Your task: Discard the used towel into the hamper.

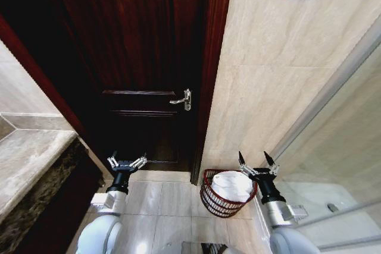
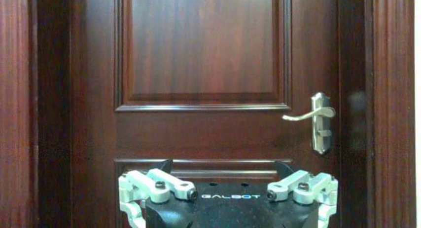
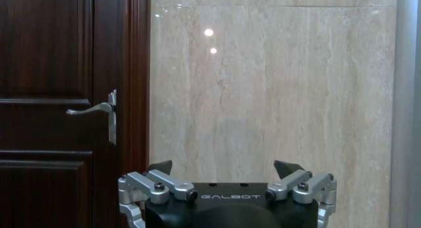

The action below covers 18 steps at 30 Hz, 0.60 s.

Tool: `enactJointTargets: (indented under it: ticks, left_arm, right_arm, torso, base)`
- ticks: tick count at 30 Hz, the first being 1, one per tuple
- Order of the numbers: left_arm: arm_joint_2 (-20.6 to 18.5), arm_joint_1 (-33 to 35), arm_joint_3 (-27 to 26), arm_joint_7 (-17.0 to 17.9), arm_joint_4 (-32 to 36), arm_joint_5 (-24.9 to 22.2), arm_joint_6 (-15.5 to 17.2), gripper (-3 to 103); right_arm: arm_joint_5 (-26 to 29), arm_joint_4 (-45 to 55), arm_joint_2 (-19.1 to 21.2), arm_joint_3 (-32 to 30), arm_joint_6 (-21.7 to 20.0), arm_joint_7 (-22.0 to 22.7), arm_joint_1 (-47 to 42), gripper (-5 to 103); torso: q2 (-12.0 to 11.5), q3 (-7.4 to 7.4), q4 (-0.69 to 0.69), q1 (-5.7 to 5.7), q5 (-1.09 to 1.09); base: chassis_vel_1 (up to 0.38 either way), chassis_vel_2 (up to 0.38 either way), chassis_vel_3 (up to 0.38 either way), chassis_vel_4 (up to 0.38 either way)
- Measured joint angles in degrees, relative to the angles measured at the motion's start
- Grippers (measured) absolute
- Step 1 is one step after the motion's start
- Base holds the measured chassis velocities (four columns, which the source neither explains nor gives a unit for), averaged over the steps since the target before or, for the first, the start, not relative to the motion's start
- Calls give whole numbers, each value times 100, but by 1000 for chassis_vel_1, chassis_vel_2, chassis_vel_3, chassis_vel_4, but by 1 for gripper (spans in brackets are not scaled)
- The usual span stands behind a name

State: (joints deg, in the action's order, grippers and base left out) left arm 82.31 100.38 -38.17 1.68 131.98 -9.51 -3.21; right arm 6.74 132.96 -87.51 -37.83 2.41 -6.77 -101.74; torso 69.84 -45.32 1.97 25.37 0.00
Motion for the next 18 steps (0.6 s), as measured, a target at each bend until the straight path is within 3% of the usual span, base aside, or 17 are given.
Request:
enactJointTargets:
  ticks: [18]
  left_arm:
    - [-13, 29, -158, 7, 21, -94, 22, 100]
  right_arm:
    - [82, -44, -2, -7, 5, -42, -12, 100]
  torso:
    - [599, -330, 0, 270, 0]
  base:
    - [0, 0, 0, 0]
